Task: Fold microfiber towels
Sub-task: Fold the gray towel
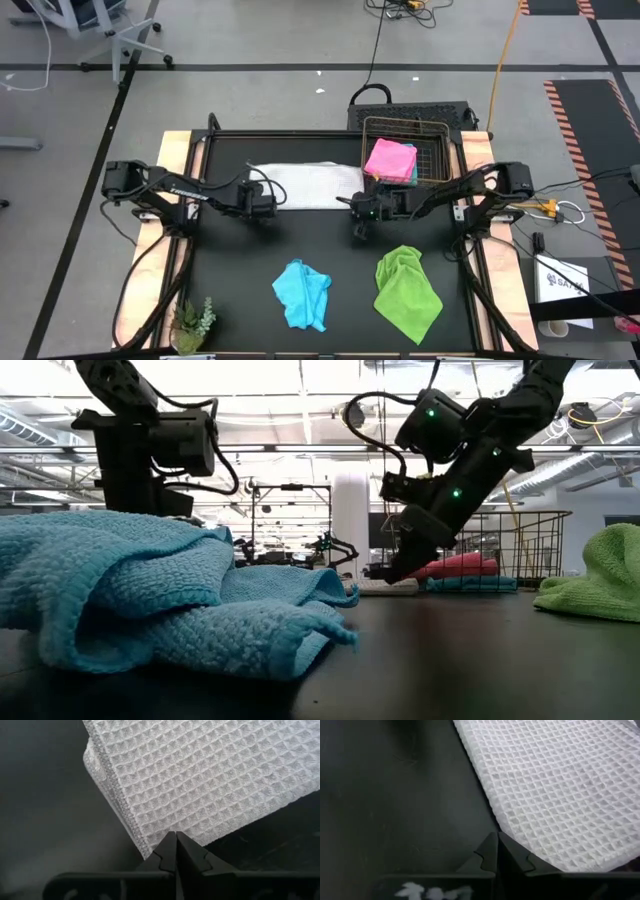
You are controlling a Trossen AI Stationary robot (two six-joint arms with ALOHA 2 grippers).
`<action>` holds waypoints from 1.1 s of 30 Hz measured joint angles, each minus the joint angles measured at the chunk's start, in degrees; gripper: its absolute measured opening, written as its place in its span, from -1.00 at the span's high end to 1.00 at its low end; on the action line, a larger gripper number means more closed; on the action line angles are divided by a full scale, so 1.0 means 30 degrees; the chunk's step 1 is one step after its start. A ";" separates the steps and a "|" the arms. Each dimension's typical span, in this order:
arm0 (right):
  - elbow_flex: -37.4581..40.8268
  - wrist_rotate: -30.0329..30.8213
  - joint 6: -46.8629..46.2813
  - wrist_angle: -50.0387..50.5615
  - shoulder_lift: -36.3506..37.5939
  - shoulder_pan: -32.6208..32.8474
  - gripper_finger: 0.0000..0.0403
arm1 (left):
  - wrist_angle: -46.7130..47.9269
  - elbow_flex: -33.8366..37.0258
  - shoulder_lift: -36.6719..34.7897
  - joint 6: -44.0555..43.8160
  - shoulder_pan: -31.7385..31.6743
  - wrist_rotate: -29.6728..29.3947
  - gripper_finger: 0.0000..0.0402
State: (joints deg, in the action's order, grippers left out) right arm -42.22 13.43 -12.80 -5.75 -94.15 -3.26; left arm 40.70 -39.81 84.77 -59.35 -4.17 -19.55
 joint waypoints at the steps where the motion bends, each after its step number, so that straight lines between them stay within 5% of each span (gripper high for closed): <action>1: -0.0007 0.0007 -0.0002 -0.0052 -0.0080 0.0018 1.00 | 0.0018 0.0000 0.0000 -0.0123 0.0086 -0.0002 0.95; 10: -0.0416 0.0473 0.0348 0.0048 0.0834 0.0385 1.00 | 0.0410 0.0000 0.0000 -0.0921 0.0955 0.0154 0.96; 17: -0.3793 0.1421 0.1833 0.3288 0.1337 0.0499 1.00 | 0.0592 0.0000 0.0000 -0.1452 0.1205 0.0188 0.96; 24: -0.7174 0.1413 0.3987 0.7193 -0.0400 -0.0005 1.00 | 0.0672 -0.0007 0.0000 -0.1547 0.1205 0.0181 0.98; 33: -0.7308 0.0350 0.3667 0.7457 -0.3672 -0.0929 1.00 | 0.0672 -0.0007 0.0000 -0.1696 0.1205 0.0173 0.98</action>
State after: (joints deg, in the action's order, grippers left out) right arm -64.14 14.48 -1.80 16.63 -105.16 -6.04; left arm 42.72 -39.83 84.77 -64.43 -0.56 -19.03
